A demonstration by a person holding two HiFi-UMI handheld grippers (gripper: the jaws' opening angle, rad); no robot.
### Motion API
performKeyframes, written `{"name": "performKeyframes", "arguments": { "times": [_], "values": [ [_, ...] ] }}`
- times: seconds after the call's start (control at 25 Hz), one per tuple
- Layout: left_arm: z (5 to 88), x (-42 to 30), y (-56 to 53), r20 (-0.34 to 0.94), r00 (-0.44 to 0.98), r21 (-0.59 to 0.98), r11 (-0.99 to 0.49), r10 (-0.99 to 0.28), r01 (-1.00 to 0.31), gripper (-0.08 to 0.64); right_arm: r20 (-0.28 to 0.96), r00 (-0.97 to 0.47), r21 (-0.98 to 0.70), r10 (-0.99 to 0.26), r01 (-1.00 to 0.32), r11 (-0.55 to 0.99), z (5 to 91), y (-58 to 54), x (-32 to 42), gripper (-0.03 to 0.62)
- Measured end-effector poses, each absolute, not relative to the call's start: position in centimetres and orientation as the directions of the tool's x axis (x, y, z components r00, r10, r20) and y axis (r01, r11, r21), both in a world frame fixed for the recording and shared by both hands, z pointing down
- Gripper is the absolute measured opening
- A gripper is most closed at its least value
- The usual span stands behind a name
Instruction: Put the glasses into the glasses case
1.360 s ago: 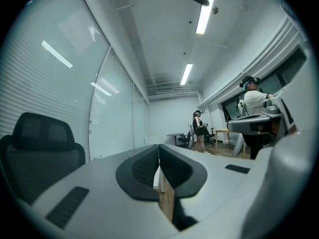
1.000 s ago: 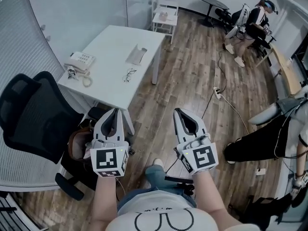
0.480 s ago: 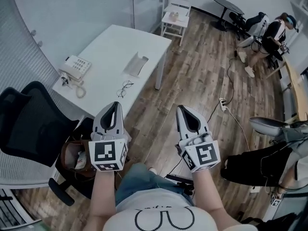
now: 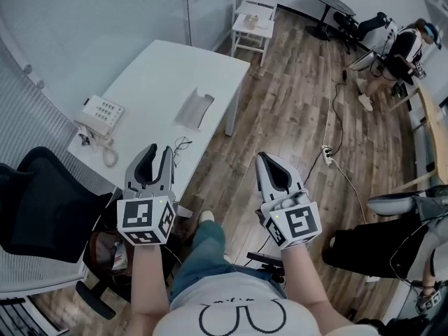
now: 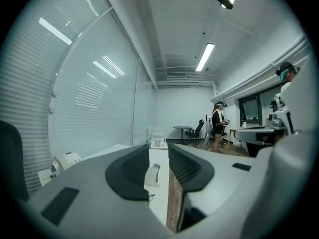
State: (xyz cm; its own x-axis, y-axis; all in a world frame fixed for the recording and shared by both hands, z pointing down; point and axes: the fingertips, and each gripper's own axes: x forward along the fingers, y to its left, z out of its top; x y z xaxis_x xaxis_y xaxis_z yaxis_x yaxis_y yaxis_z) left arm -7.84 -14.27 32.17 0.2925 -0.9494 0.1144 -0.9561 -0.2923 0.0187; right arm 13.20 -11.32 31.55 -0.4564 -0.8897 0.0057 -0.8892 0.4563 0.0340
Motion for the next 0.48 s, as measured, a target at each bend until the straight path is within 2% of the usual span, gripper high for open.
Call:
{"name": "performKeyframes", "arguments": {
  "times": [0.16, 0.48],
  "values": [
    [32.9, -8.4, -19.8, 0.165, 0.337, 0.047, -0.334, -0.927, -0.941, 0.181, -0.002, -0.452, 0.047, -0.892, -0.891, 0.451, 30.6, -17.0, 12.4, 0.012],
    [34.9, -10.2, -29.1, 0.269, 0.421, 0.055, -0.422, -0.866, -0.905, 0.187, 0.014, -0.445, 0.086, -0.895, -0.892, 0.445, 30.2, -27.0, 10.1, 0.012]
  ]
}}
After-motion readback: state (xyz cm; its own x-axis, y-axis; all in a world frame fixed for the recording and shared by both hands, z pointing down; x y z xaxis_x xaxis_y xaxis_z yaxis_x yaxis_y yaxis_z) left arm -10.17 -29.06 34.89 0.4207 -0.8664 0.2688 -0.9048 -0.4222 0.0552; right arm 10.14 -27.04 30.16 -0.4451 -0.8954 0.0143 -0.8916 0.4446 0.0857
